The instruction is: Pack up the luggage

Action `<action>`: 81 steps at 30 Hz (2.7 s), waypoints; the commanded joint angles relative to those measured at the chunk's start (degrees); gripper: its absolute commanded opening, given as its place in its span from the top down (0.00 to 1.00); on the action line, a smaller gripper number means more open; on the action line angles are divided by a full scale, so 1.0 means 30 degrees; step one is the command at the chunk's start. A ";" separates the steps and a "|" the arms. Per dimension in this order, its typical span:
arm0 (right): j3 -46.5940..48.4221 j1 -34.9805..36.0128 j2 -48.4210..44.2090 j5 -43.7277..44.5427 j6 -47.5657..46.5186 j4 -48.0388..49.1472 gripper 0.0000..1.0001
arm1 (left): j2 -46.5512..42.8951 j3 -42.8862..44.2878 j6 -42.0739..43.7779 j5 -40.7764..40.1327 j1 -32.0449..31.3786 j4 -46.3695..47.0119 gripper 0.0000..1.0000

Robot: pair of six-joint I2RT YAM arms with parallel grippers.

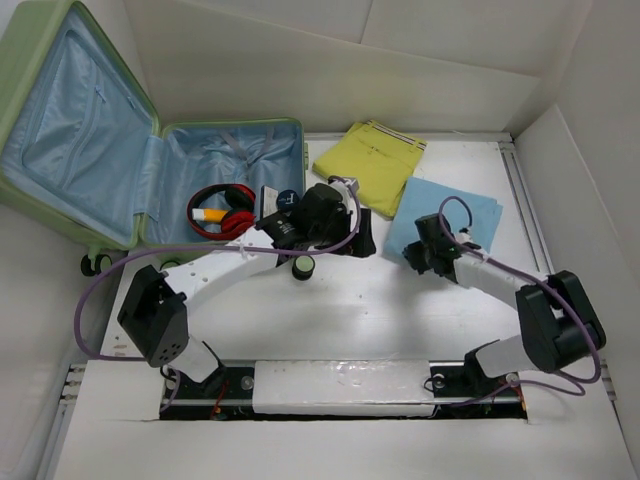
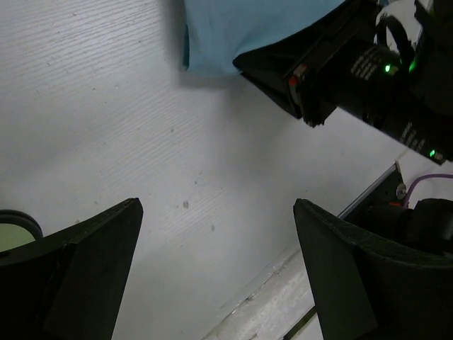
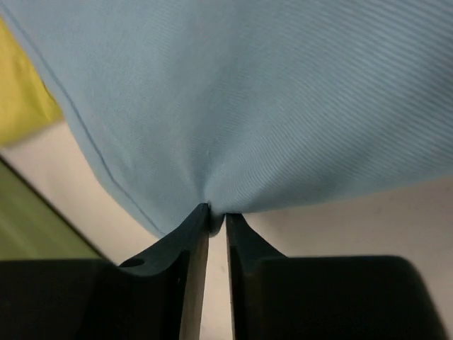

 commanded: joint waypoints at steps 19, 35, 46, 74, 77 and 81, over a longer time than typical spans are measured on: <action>0.2964 -0.0436 -1.1823 0.1882 -1.1304 -0.8584 0.27 | 0.4826 0.1405 -0.7300 -0.0721 -0.1340 0.3512 0.10; 0.4344 -0.0436 -1.6188 -0.2571 -1.6989 -1.2305 0.27 | 1.1593 0.3719 -1.5943 -0.2601 -0.2219 0.4602 0.11; 0.5660 -0.0436 -1.7041 -0.5177 -1.9275 -1.3040 0.27 | 1.4935 0.8406 -2.0164 -0.4649 -0.3156 0.0973 0.25; 0.6133 0.2025 -1.7043 -0.4798 -2.0362 -1.2661 0.27 | 0.9458 0.2579 -1.5305 -0.8607 -0.3652 -0.4334 0.34; 0.6131 0.2200 -1.6836 -0.4564 -2.0567 -1.2659 0.27 | 0.9458 0.2579 -1.5477 -0.7584 -0.4150 -0.3924 0.23; 0.6131 0.2200 -1.6660 -0.4212 -2.0743 -1.2659 0.27 | 0.9634 0.2376 -1.6148 -0.6324 -0.4328 -0.2726 0.21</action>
